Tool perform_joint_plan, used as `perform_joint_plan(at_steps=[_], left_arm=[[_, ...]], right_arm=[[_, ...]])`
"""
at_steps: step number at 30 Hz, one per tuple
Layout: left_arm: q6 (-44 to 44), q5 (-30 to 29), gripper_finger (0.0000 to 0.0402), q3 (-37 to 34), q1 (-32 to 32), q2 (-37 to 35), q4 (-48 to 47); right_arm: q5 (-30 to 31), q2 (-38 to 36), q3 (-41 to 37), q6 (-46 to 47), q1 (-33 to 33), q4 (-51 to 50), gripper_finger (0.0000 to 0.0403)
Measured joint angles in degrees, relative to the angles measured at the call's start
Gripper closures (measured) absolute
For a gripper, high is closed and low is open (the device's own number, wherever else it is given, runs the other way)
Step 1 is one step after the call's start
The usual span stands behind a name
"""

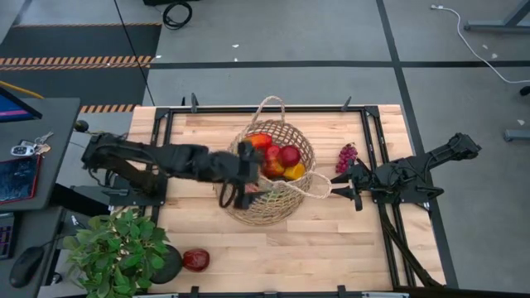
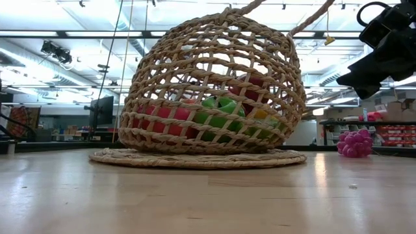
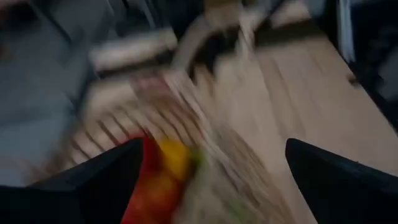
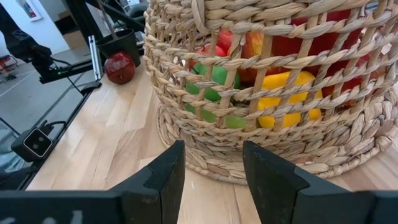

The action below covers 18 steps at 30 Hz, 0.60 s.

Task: Build produce basket
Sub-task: Put the red apple into the basket

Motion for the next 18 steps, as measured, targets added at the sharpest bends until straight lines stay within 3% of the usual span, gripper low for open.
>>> perform_joint_plan(at_steps=[4,8,12,18], left_arm=[[-12.49,3.26,0.0001,-0.08,-2.91,-0.38,-13.50],[-23.41,9.55,0.0001,-0.08,-7.07,-0.40,-14.56],[-33.57,10.28,0.0001,-0.04,-11.68,0.07,-17.05],[-51.28,10.84,0.0001,-0.04,-14.68,4.49,-31.98]], right_arm=[[0.00,0.02,0.00,0.00,0.00,0.11,0.0236],[-0.02,0.02,0.00,0.00,0.02,0.53,0.0236],[0.00,0.02,0.00,0.00,0.02,1.26,0.0236],[-0.02,0.02,0.00,0.00,0.02,1.71,0.0236]])
